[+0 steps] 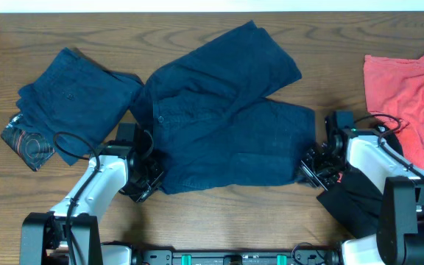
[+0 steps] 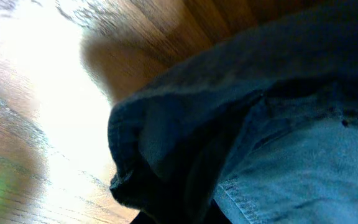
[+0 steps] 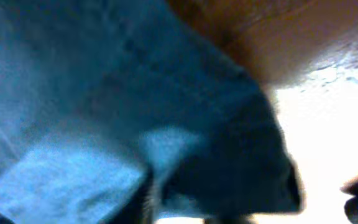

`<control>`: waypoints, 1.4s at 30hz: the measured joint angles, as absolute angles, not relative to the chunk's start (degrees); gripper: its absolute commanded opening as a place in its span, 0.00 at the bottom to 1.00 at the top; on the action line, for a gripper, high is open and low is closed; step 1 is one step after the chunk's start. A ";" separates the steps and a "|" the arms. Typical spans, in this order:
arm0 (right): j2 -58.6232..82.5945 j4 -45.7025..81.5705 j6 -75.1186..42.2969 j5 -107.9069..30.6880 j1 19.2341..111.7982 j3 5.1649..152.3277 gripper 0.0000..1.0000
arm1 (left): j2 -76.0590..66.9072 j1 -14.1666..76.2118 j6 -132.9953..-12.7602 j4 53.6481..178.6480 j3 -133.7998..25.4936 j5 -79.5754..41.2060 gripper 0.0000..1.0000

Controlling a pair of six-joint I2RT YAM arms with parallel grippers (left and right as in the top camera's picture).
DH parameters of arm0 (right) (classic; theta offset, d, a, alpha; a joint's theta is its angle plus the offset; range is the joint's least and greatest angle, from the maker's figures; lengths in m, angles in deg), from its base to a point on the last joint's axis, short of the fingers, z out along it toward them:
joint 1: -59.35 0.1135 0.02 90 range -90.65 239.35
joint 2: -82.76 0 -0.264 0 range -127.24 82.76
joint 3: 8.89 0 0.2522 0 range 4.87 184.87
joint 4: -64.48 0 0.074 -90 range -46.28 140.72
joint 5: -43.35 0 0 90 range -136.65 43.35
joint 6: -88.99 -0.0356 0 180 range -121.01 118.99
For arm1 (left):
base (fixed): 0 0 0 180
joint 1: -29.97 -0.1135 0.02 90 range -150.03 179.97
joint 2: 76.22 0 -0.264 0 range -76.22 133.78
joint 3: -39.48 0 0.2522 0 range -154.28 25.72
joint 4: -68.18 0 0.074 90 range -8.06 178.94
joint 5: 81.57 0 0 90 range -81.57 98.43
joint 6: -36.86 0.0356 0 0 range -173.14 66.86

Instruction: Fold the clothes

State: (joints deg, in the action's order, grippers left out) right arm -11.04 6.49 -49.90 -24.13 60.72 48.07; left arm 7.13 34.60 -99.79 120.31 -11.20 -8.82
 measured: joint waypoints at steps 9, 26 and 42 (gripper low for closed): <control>-10.23 8.66 -48.19 -27.47 57.27 48.79 0.01 | 0.92 34.60 -91.38 125.05 -11.20 -14.27 0.06; 20.08 -4.37 -30.88 -29.42 48.94 64.68 0.01 | -46.07 35.01 -80.47 127.15 -16.23 -30.14 0.06; 26.95 1.64 -20.48 -27.69 49.24 73.56 0.01 | -51.82 35.10 -87.77 133.14 -19.79 -24.32 0.06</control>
